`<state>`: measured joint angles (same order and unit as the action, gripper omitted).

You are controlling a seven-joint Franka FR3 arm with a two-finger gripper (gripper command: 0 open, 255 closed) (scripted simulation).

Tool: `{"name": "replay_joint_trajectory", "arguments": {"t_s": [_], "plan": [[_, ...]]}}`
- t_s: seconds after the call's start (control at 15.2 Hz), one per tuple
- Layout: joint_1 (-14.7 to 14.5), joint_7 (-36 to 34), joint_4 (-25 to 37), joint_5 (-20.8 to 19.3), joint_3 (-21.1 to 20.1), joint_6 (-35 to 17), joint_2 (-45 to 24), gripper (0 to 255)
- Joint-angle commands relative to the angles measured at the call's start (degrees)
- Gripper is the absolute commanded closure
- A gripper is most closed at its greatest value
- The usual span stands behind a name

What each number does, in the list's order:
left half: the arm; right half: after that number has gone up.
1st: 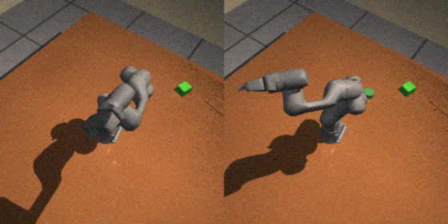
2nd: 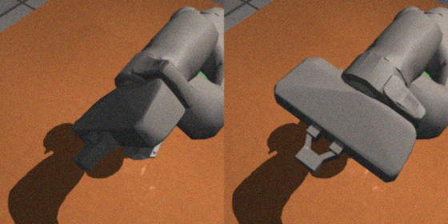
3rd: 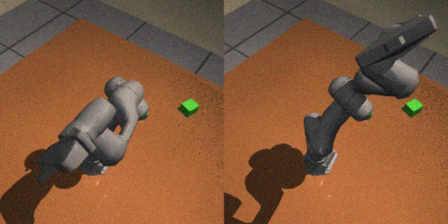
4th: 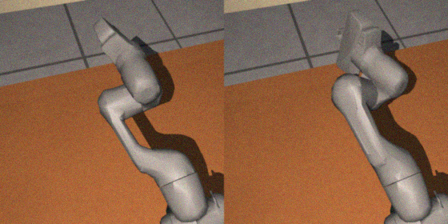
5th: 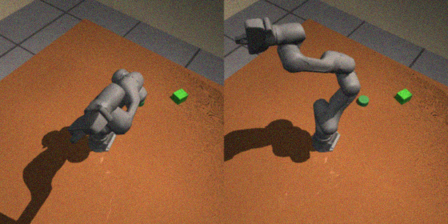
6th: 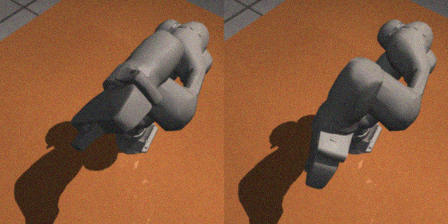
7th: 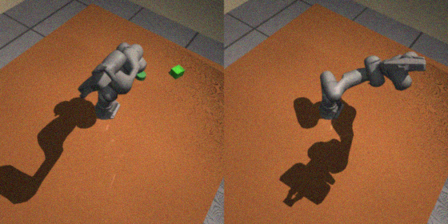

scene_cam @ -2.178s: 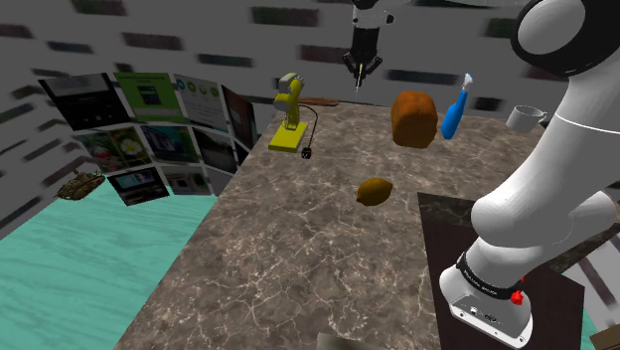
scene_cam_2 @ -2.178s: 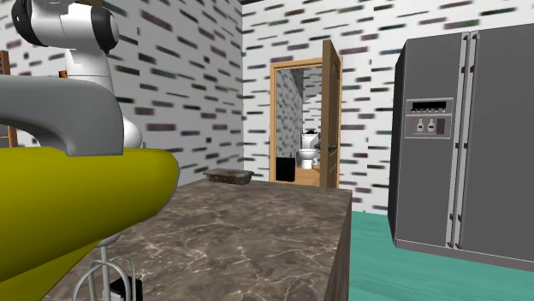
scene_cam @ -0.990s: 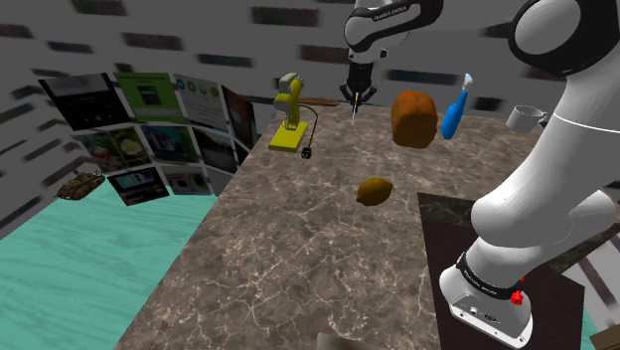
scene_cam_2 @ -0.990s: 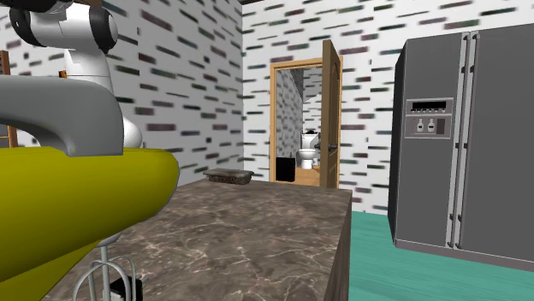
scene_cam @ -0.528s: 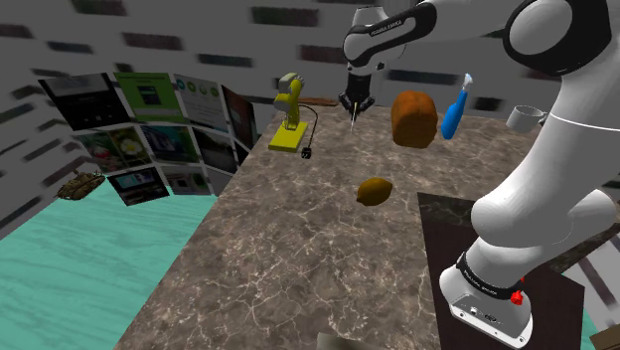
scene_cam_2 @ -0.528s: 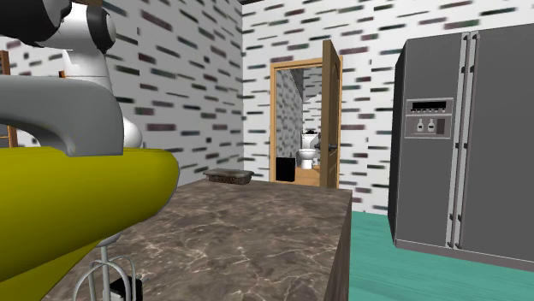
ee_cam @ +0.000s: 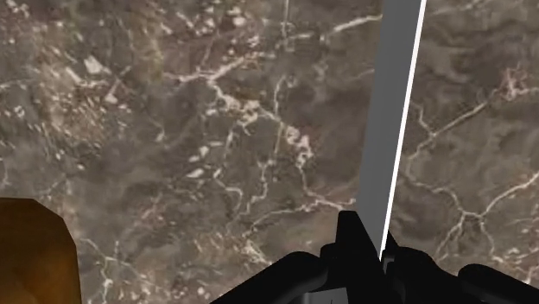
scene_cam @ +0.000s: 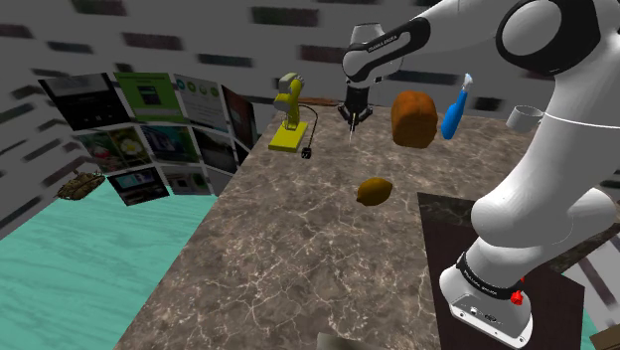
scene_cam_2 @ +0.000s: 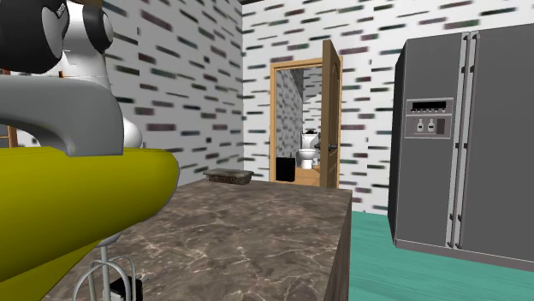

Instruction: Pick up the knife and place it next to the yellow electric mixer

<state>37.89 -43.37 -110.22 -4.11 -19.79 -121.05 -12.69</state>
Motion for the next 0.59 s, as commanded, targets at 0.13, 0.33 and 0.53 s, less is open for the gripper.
{"name": "replay_joint_trajectory", "arguments": {"t_s": [0.13,0.33,0.53], "plan": [[-0.20,-0.49,-1.36,-0.69,0.17,-2.82,-1.53,255],[-0.34,-0.83,-2.26,-1.23,0.35,-4.83,-2.71,255],[-0.36,-0.86,-2.35,-1.29,0.37,-5.04,-2.84,255]]}}
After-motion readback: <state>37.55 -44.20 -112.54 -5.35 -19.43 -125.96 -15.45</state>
